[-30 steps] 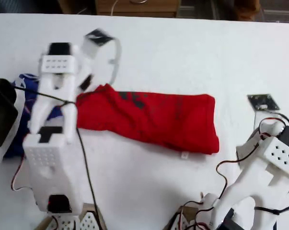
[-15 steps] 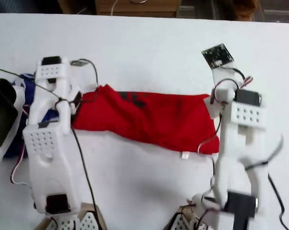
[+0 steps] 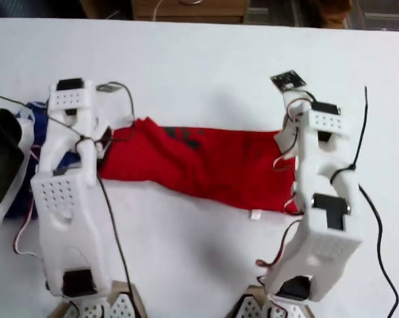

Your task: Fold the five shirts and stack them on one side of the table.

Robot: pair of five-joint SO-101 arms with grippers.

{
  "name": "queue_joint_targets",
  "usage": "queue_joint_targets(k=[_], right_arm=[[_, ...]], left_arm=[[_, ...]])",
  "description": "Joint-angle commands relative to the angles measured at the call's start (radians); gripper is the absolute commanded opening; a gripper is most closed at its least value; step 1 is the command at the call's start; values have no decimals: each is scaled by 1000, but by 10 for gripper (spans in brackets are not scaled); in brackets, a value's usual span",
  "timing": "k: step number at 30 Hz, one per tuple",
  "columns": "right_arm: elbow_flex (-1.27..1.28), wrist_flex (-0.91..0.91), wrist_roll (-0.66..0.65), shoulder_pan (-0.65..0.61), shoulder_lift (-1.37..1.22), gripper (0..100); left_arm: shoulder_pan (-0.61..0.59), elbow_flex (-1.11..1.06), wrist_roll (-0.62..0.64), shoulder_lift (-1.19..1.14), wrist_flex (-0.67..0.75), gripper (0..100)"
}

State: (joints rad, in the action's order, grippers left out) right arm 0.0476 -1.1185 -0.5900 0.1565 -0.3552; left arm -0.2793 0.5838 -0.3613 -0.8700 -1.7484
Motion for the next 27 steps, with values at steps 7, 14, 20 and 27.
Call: queue_joint_targets(k=[7, 14, 20, 27], right_arm=[[-81, -15, 5, 53, -50, 20], [-104, -77, 5, 93, -35, 23], [-193, -177, 8, 111, 8, 25], [-267, -441, 9, 105, 38, 118]], left_arm=[[-74, -8, -158, 0, -37, 28], [-140, -2, -235, 68, -37, 28], [-158, -4, -224, 296, -35, 28], [-161, -35, -219, 535, -38, 30]])
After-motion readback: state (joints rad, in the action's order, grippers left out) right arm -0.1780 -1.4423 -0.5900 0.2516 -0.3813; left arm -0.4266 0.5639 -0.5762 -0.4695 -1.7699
